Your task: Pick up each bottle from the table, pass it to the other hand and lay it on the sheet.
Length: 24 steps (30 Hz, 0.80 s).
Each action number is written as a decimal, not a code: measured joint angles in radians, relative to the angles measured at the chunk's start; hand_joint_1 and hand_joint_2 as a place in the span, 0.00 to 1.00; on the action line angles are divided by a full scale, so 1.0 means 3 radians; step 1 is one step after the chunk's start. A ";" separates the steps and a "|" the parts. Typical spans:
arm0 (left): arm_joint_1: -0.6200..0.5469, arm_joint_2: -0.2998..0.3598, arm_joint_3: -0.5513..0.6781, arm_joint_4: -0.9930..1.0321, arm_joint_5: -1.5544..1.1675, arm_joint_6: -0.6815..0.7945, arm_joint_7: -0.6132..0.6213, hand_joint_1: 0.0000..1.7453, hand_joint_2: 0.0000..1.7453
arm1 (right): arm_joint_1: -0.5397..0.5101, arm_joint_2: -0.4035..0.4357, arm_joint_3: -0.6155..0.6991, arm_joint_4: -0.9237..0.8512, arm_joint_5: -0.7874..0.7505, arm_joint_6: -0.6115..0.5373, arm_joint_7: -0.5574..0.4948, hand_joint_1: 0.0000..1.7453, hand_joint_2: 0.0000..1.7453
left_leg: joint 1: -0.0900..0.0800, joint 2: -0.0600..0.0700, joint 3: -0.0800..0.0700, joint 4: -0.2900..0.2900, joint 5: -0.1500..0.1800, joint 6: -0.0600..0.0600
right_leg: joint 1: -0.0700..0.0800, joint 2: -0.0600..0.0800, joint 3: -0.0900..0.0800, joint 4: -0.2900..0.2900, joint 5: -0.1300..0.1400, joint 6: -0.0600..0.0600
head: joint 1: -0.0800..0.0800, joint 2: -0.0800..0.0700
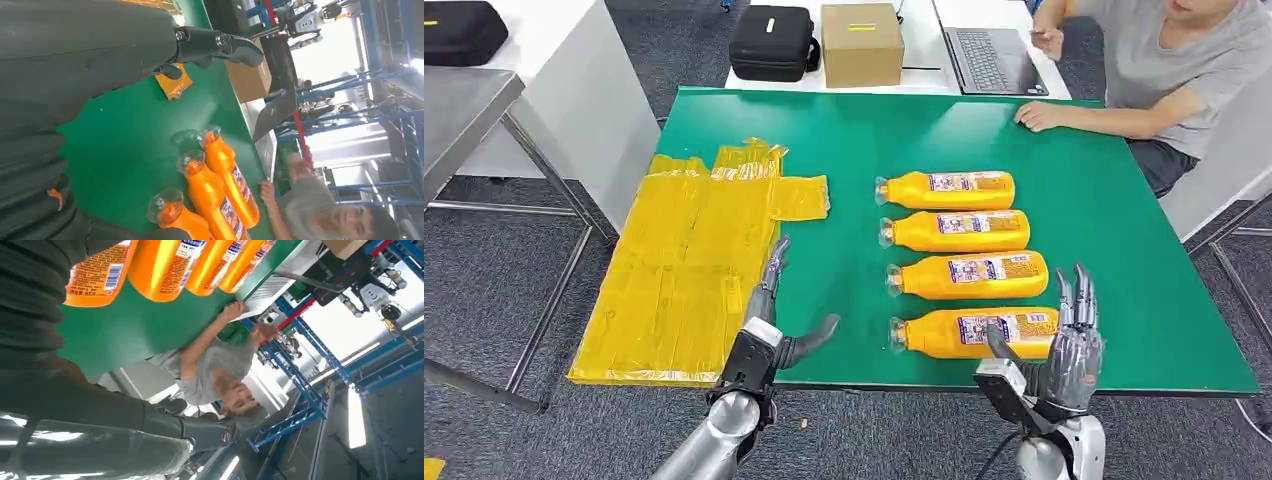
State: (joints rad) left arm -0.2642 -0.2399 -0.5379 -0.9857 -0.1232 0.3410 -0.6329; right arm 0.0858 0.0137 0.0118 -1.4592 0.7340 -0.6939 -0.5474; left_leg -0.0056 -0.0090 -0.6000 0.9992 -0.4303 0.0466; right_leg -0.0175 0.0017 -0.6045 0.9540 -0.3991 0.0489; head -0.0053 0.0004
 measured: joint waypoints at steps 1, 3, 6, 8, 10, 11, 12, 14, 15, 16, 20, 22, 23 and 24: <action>0.0002 0.0000 0.0000 -0.0003 -0.0004 0.0001 0.0009 0.00 1.00 | 0.0006 0.0000 0.0000 -0.0001 0.0000 0.0013 0.0000 0.00 1.00 | 0.0000 0.0000 0.0000 0.0000 0.0000 0.0000 | 0.0000 0.0000 0.0000 0.0000 0.0000 0.0000 | 0.0000 -0.0001; 0.0004 0.0000 0.0000 -0.0004 -0.0009 0.0001 0.0011 0.00 1.00 | 0.0013 0.0001 0.0000 -0.0001 0.0000 0.0023 0.0000 0.00 1.00 | 0.0000 0.0000 0.0000 0.0000 0.0000 0.0000 | 0.0000 0.0000 0.0000 0.0000 0.0000 0.0000 | -0.0001 0.0000; 0.0008 0.0000 0.0000 -0.0006 -0.0015 0.0001 0.0015 0.00 1.00 | 0.0014 0.0003 0.0000 0.0000 0.0004 0.0025 -0.0008 0.00 1.00 | 0.0000 0.0000 0.0000 0.0000 0.0000 0.0000 | 0.0000 0.0000 0.0000 0.0000 0.0000 0.0000 | -0.0001 0.0000; 0.0008 0.0000 0.0000 -0.0006 -0.0025 -0.0001 0.0016 0.00 1.00 | 0.0014 0.0003 0.0000 0.0000 0.0025 0.0025 -0.0010 0.00 1.00 | 0.0000 0.0000 0.0000 0.0000 0.0000 0.0000 | 0.0000 0.0000 0.0000 0.0000 0.0000 0.0000 | -0.0001 0.0000; 0.0008 0.0000 0.0000 -0.0008 0.0006 -0.0080 0.0042 0.00 1.00 | 0.0014 0.0003 0.0000 0.0000 0.0111 0.0066 0.0005 0.00 1.00 | 0.0000 0.0000 0.0000 0.0000 0.0000 0.0000 | 0.0000 0.0000 0.0000 0.0000 0.0000 0.0000 | -0.0001 0.0000; 0.0009 0.0000 0.0000 -0.0013 0.0027 -0.0119 0.0051 0.00 1.00 | 0.0015 0.0003 0.0000 0.0000 0.0146 0.0095 0.0022 0.00 1.00 | 0.0000 0.0000 0.0000 0.0000 0.0000 0.0000 | 0.0000 0.0000 0.0000 0.0000 0.0000 0.0000 | -0.0001 0.0000; 0.0012 0.0000 0.0000 -0.0022 0.0027 -0.0141 0.0053 0.00 1.00 | 0.0014 0.0001 0.0000 0.0000 0.0178 0.0122 0.0038 0.00 1.00 | 0.0000 0.0000 0.0000 0.0000 0.0000 0.0000 | 0.0000 0.0000 0.0000 0.0000 0.0000 0.0000 | 0.0000 -0.0001; 0.0012 0.0000 0.0000 -0.0033 0.0027 -0.0149 0.0056 0.00 1.00 | 0.0014 0.0003 0.0000 0.0000 0.0207 0.0148 0.0042 0.00 1.00 | 0.0000 0.0000 0.0000 0.0000 0.0000 0.0000 | 0.0000 0.0000 0.0000 0.0000 0.0000 0.0000 | -0.0001 0.0000; 0.0012 0.0000 0.0000 -0.0033 0.0029 -0.0149 0.0057 0.00 1.00 | 0.0013 0.0001 0.0000 0.0001 0.0215 0.0161 0.0043 0.00 1.00 | 0.0000 0.0000 0.0000 0.0000 0.0000 0.0000 | 0.0000 0.0000 0.0000 0.0000 0.0000 0.0000 | 0.0000 0.0000; 0.0012 0.0000 0.0000 -0.0033 0.0032 -0.0147 0.0057 0.00 1.00 | 0.0012 -0.0001 0.0000 0.0004 0.0233 0.0170 0.0043 0.00 1.00 | 0.0000 0.0000 0.0000 0.0000 0.0000 0.0000 | 0.0000 0.0000 0.0000 0.0000 0.0000 0.0000 | 0.0000 0.0000; 0.0009 0.0000 0.0000 -0.0033 0.0032 -0.0151 0.0057 0.00 1.00 | 0.0009 -0.0043 0.0001 0.0036 0.0397 0.0272 0.0046 0.00 1.00 | 0.0000 0.0000 0.0000 0.0000 0.0000 0.0000 | 0.0000 0.0000 0.0000 0.0000 0.0000 0.0000 | 0.0000 0.0000; 0.0007 0.0001 0.0001 -0.0033 0.0032 -0.0170 0.0056 0.00 1.00 | 0.0009 -0.0081 0.0001 0.0061 0.0510 0.0309 0.0074 0.00 1.00 | 0.0000 0.0000 0.0000 0.0000 0.0000 0.0000 | 0.0000 0.0000 0.0000 0.0000 0.0000 0.0000 | 0.0000 0.0000; 0.0007 0.0003 0.0001 -0.0033 0.0032 -0.0181 0.0053 0.00 1.00 | 0.0013 -0.0106 0.0001 0.0073 0.0580 0.0326 0.0111 0.00 1.00 | 0.0000 0.0000 0.0000 0.0000 0.0000 0.0000 | 0.0000 0.0000 0.0000 0.0000 0.0000 0.0000 | -0.0001 0.0000; 0.0008 0.0006 0.0001 -0.0033 0.0032 -0.0183 0.0051 0.00 1.00 | 0.0020 -0.0139 -0.0001 0.0084 0.0650 0.0347 0.0155 0.00 1.00 | -0.0001 -0.0001 0.0000 0.0000 0.0000 0.0000 | 0.0000 0.0000 0.0000 0.0000 0.0000 0.0000 | 0.0000 0.0000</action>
State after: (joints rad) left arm -0.2618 -0.2380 -0.5375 -0.9957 -0.1137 0.2861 -0.6176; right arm 0.0918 -0.0279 0.0114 -1.4340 0.9290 -0.5897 -0.5008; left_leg -0.0058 -0.0092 -0.6001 0.9993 -0.4303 0.0466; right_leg -0.0177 0.0016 -0.6045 0.9539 -0.3991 0.0490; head -0.0053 0.0004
